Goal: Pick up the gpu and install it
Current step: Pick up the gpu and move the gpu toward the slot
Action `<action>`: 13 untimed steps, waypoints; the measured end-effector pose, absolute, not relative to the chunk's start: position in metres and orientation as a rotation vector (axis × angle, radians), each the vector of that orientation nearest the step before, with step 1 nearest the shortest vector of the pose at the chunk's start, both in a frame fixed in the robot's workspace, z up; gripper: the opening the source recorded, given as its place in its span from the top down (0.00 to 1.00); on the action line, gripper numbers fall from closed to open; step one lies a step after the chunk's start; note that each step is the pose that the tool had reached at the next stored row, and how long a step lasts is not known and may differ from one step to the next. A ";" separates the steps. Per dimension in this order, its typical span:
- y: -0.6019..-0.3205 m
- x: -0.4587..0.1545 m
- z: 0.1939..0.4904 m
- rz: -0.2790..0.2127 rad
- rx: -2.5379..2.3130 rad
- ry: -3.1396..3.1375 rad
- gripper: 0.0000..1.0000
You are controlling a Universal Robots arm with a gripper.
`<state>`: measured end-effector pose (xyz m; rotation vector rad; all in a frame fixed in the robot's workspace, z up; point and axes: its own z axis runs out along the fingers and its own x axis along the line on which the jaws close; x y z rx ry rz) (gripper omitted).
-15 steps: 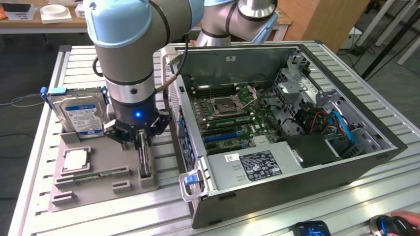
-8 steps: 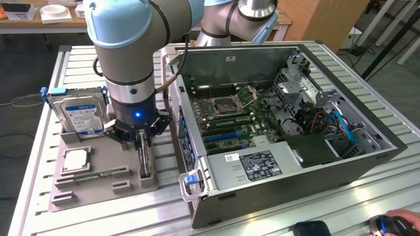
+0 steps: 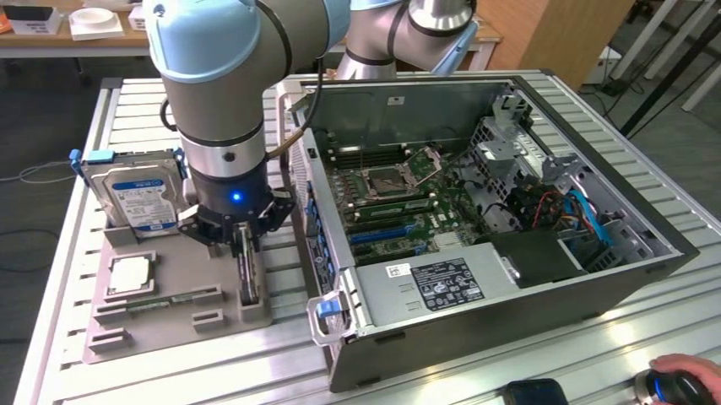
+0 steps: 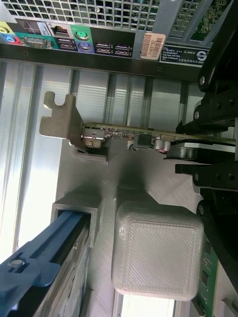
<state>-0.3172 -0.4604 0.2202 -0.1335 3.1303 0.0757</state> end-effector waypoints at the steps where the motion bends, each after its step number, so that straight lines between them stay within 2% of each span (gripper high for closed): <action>1: -0.460 -0.317 0.220 0.076 -0.134 3.130 0.65; 5: -0.460 -0.317 0.220 0.076 -0.134 3.130 0.69; 13: -0.460 -0.317 0.220 0.076 -0.133 3.130 0.69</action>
